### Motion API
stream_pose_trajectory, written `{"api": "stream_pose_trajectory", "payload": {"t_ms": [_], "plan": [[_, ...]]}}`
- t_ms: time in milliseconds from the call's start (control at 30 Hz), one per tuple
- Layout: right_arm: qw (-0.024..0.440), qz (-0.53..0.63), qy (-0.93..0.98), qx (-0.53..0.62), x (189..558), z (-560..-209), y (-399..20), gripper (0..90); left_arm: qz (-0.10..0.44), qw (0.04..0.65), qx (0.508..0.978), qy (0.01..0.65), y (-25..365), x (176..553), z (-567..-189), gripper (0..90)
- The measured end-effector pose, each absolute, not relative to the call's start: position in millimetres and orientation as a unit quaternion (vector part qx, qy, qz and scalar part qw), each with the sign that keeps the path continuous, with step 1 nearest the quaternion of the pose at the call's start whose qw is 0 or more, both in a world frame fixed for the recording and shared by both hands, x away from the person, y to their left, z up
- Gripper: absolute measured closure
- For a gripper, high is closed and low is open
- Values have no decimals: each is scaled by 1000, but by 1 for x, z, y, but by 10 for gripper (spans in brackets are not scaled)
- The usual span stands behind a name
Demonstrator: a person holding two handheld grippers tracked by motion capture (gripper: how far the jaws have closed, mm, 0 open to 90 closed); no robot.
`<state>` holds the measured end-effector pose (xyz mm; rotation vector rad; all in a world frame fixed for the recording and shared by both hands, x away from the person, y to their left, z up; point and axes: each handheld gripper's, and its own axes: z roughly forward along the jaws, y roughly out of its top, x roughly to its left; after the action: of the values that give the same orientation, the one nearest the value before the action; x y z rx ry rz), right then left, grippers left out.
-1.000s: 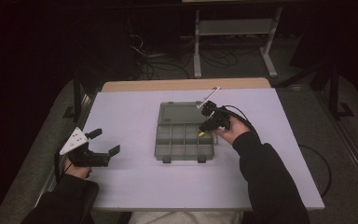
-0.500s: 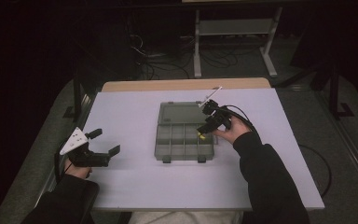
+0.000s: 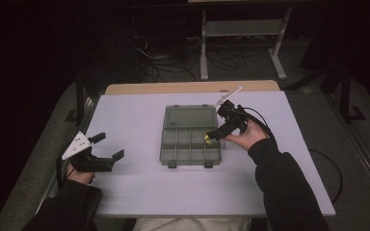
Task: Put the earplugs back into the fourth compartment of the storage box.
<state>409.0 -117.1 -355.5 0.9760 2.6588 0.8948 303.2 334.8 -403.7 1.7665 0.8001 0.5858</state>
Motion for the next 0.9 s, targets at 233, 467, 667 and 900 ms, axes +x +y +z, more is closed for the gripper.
{"api": "stream_pose_trajectory", "payload": {"t_ms": [233, 467, 667, 900], "plan": [[91, 323, 882, 331, 397, -352, -133, 5, 245, 529, 740, 336, 335, 303, -404, 0], [101, 342, 871, 337, 386, -350, -152, 5, 245, 529, 740, 336, 335, 303, -404, 0], [105, 358, 860, 350, 377, -350, -170, 5, 245, 529, 740, 336, 335, 303, -404, 0], [108, 369, 848, 363, 367, -355, -188, 5, 245, 529, 739, 337, 335, 303, -404, 0]]}}
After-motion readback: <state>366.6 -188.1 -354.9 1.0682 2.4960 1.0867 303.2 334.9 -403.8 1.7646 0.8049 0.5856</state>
